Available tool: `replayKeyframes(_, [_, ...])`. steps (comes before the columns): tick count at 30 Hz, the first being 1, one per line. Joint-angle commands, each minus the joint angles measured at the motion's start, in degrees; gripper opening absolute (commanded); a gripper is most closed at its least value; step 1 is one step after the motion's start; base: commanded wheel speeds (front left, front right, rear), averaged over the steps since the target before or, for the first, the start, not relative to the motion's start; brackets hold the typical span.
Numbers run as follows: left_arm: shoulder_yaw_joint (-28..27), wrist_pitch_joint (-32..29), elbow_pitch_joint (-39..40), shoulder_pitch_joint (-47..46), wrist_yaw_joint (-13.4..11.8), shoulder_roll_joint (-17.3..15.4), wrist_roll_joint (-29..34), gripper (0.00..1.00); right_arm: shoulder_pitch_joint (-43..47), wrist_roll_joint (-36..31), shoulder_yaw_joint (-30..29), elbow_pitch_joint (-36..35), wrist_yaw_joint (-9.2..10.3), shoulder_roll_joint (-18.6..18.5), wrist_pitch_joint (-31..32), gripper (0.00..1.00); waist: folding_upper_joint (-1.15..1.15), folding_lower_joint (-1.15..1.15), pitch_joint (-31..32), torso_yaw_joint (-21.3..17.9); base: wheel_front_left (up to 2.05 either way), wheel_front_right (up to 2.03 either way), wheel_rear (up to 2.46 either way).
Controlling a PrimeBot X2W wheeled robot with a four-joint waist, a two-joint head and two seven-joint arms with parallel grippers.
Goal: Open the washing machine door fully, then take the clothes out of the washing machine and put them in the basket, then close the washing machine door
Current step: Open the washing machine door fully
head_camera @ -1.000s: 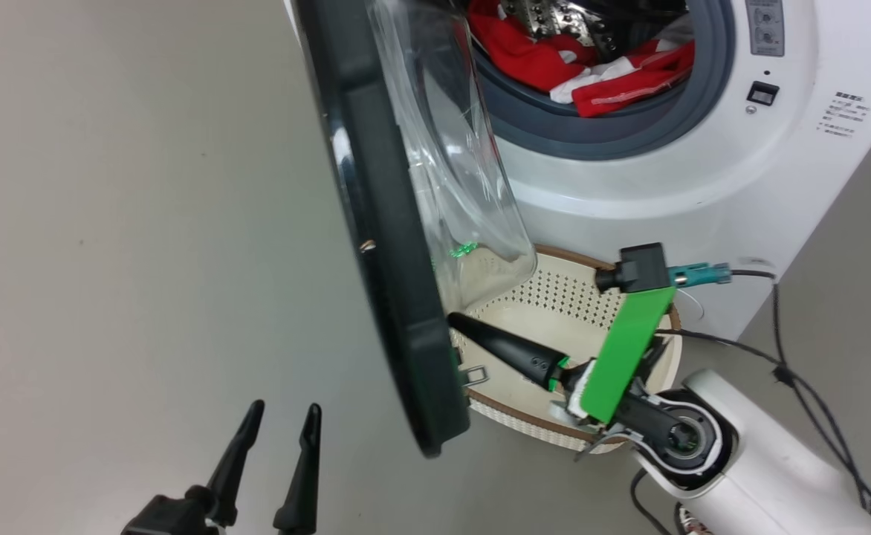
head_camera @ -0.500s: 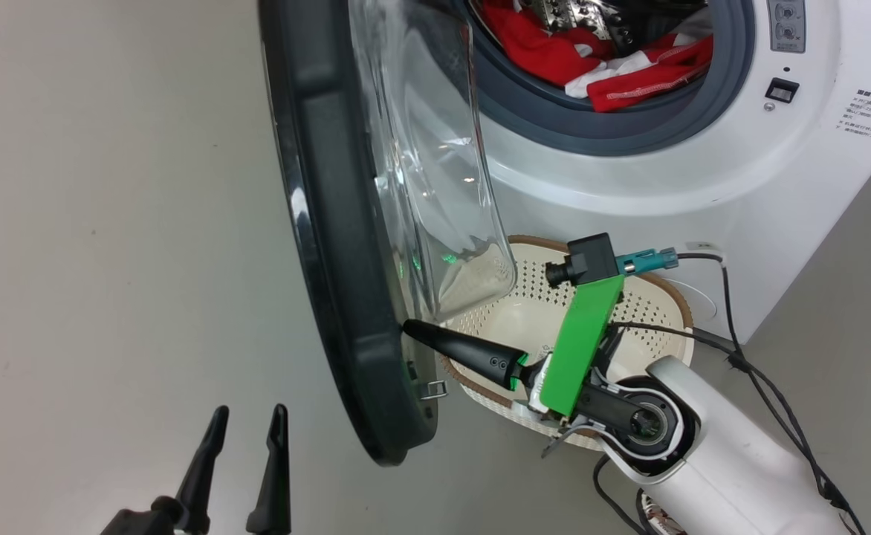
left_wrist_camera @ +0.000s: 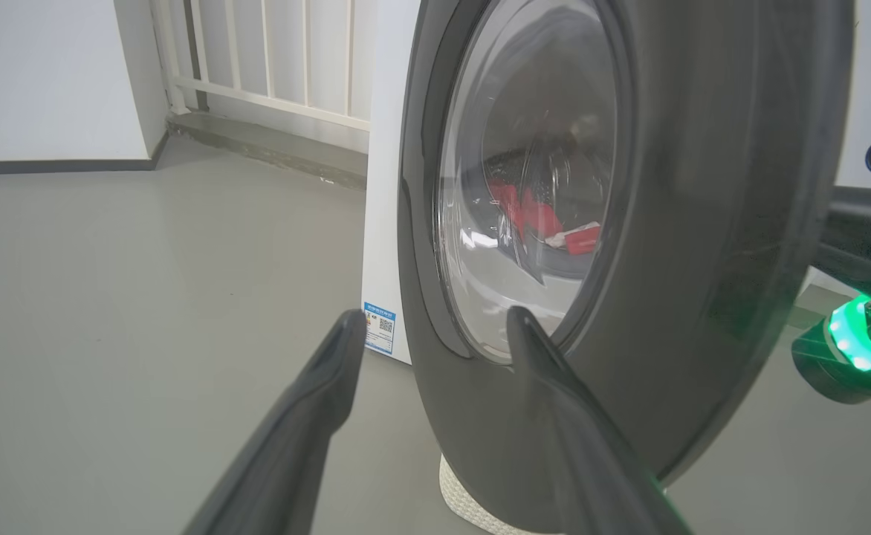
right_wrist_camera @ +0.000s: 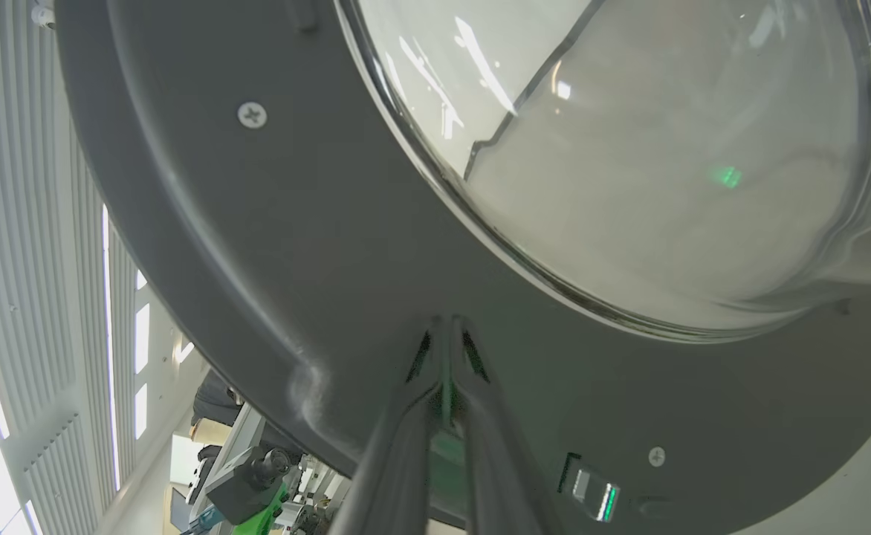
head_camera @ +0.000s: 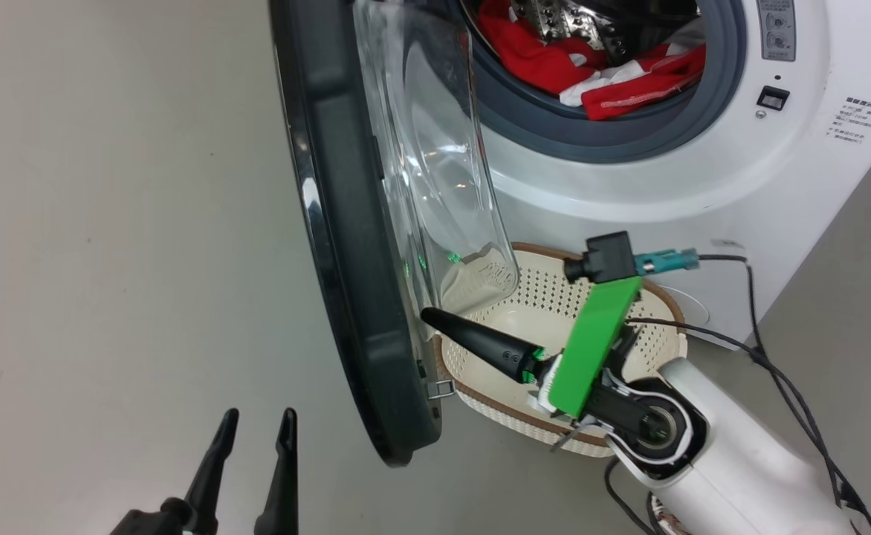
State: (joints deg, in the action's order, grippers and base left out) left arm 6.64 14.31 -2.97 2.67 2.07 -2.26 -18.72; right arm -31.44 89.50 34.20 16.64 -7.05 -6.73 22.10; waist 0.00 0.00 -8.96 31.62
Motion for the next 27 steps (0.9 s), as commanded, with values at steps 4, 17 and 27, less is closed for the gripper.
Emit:
replayKeyframes(4, [-1.47,0.69,0.03,-1.52,1.16,-0.62,0.53,1.0,2.5,-1.01,-0.45,-2.3,-0.44,-0.72,-2.7,1.0,0.0,0.0,0.68,-0.38,0.0,0.0,0.0])
replayKeyframes(17, [-1.8,0.69,-2.88,-2.77,3.3,-0.62,2.2,1.0,10.71,-1.48,-2.3,-3.93,-0.44,-5.39,-10.92,1.0,0.0,0.0,2.59,-1.37,0.0,0.0,0.0])
replayKeyframes(27, [-2.83,0.69,-4.15,-3.32,3.98,-0.62,2.54,1.0,15.9,-3.85,-2.51,-3.11,-0.44,-8.34,-18.52,1.0,0.0,0.0,2.99,-3.0,0.0,0.0,0.0])
